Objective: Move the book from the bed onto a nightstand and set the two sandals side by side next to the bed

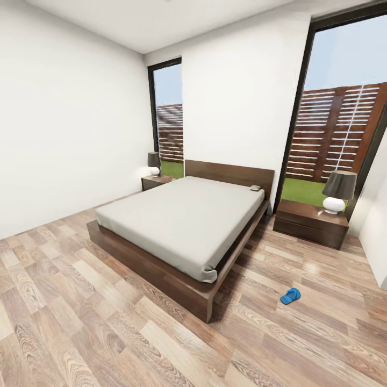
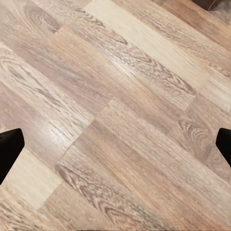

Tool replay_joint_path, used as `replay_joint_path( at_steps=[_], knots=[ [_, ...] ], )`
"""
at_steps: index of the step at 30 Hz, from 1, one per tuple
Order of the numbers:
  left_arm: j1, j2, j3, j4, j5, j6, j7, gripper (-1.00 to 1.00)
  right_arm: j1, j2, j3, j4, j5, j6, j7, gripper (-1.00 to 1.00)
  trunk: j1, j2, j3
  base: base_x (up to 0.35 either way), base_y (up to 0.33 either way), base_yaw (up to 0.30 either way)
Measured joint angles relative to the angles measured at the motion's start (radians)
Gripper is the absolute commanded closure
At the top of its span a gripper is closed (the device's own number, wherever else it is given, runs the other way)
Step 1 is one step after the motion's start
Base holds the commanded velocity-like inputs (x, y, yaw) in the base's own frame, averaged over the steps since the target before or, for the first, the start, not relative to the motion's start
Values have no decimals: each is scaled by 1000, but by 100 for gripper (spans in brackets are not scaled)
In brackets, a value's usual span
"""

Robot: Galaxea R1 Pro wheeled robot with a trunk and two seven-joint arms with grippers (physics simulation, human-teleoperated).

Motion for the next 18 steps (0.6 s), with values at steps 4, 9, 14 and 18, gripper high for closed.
replay_joint_path(
  at_steps=[4, 9, 14, 18],
  knots=[
    [-1, 5, 0, -105, -1, 11, 1, -100, -2, -53, -8, -58, -1, 60, 1, -100, 0, 0, 0, 0, 0, 0],
    [-2, 6, -3, -425, -5, 237, -45, -100, -22, -89, -11, -153, 1, 333, 8, -100, 0, 0, 0, 0, 0, 0],
    [-4, 6, -4, -713, -5, 481, -347, -100, -83, -112, -11, -228, 7, 447, 7, -100, 0, 0, 0, 0, 0, 0],
    [-5, 10, -2, -777, -9, 544, -545, -100, -101, -133, -11, -242, 11, 474, 13, -100, 0, 0, 0, 0, 0, 0]
  ],
)
